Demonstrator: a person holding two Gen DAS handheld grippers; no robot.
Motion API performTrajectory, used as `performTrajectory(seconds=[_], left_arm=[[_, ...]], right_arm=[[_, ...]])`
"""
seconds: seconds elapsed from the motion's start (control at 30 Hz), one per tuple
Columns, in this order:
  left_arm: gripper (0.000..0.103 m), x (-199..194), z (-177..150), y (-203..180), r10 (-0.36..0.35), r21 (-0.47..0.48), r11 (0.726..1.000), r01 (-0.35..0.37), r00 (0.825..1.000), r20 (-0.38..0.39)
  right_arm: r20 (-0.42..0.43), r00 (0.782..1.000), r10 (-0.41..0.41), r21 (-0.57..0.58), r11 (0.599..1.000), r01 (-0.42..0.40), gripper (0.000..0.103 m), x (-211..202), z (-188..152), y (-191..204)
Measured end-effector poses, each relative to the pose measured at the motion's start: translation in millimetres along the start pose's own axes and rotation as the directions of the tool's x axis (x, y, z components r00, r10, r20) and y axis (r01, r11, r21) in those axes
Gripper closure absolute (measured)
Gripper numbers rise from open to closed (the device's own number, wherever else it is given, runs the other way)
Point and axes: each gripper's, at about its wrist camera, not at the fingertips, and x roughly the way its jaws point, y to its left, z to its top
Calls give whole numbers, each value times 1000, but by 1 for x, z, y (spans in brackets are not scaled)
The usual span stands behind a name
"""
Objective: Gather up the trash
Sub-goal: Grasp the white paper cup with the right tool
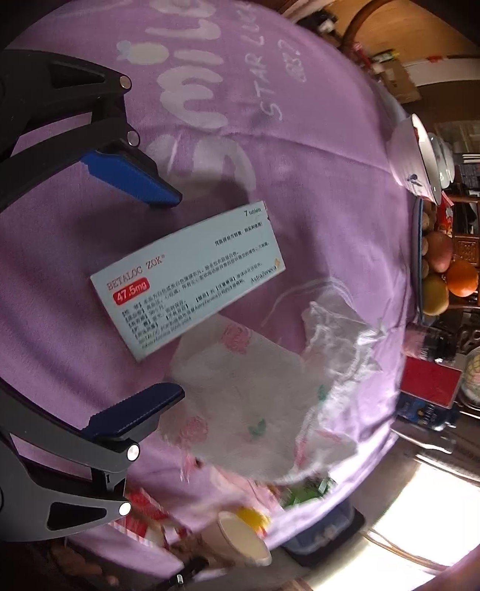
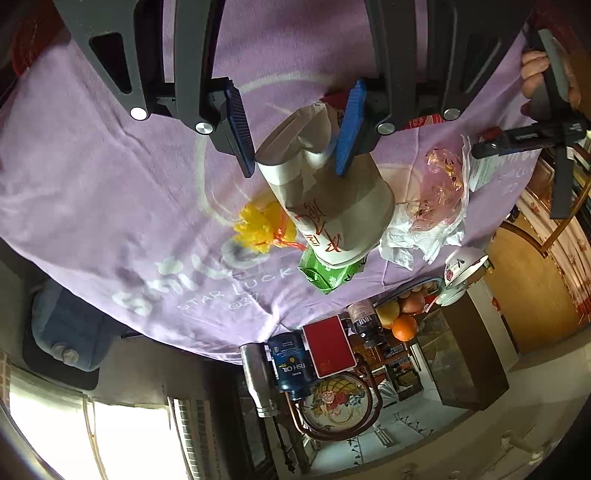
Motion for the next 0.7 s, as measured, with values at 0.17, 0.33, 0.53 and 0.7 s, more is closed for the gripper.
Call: performTrajectory(seconds=[0.17, 0.33, 0.53, 0.7], left_arm=[[43, -3, -1, -3, 52, 32, 998, -53, 998, 39], [48, -30, -2, 5, -38, -2, 999, 39, 988, 151], [52, -57, -2, 4, -82, -4, 996, 86, 958, 275], [55, -71, -4, -7, -114, 46, 993, 104, 936, 332]], right_arm=[[65, 998, 4, 42, 999, -7, 59, -21, 3, -10], [101, 995, -2, 41, 999, -2, 59, -37, 4, -13], [86, 996, -13, 66, 998, 7, 60, -40, -8, -21], [121, 992, -30, 87, 996, 20, 60, -58, -9, -30]])
